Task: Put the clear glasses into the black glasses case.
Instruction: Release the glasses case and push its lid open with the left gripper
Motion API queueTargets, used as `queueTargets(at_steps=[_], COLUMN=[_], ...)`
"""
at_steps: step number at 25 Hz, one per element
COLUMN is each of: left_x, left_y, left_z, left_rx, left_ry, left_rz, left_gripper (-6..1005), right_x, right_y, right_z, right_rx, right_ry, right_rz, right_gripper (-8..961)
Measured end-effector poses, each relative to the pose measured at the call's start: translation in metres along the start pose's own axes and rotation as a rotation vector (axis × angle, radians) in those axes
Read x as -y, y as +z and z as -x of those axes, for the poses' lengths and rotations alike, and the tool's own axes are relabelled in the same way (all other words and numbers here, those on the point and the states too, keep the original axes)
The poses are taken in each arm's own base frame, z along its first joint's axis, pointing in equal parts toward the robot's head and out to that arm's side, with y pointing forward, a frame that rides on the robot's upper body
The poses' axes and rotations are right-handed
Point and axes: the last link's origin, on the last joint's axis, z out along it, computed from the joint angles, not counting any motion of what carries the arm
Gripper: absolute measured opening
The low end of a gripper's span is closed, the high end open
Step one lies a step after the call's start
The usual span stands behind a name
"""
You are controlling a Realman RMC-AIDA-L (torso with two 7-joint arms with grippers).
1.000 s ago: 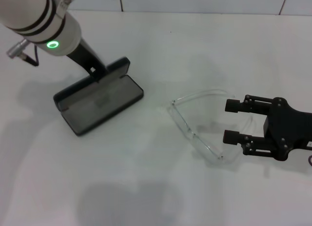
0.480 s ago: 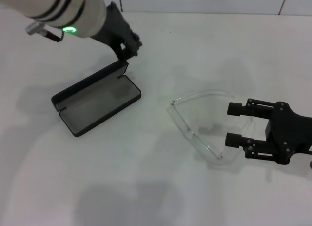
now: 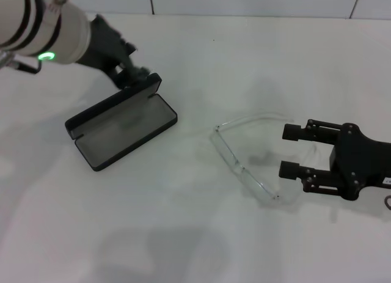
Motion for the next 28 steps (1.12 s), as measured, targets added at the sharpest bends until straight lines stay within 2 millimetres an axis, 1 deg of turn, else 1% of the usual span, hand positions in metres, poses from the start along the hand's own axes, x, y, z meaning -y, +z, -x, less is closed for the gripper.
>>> queueTargets(at_steps=[4,5,6,10,15,21,28], left_x=[0.0,0.001,0.001,0.003,0.005,0.01,0.012], left_y=[0.014,0.021,0.021,0.032,0.046,0.054,0.058], left_z=[0.013,0.018,0.018,0.024,0.023,0.025,0.027], left_rx=[0.07,0.108,0.108,0.175,0.208,0.22,0.232], left_ry=[-0.042,-0.051,-0.051,-0.06,-0.059,-0.063,-0.073], left_rz=[0.032,0.041,0.041,0.042,0.057,0.034,0.042], left_gripper=[408,439,465,570,567,563,559], right_x=[0.002,0.002,0.003,0.004,0.004,0.004,0.005], right_y=[0.003,0.003,0.004,0.005,0.005,0.005,0.006], right_z=[-0.001,-0.001,-0.001,-0.002,-0.003,-0.003,-0.002], right_rx=[-0.006,-0.006,-0.006,-0.006,-0.005,-0.003,0.007], right_ry=[0.005,0.007,0.009,0.006,0.009,0.001,-0.001], right_rz=[-0.003,-0.003,-0.004,-0.009,-0.011,-0.014,-0.018], right_gripper=[685,685,685,685,685,685,685])
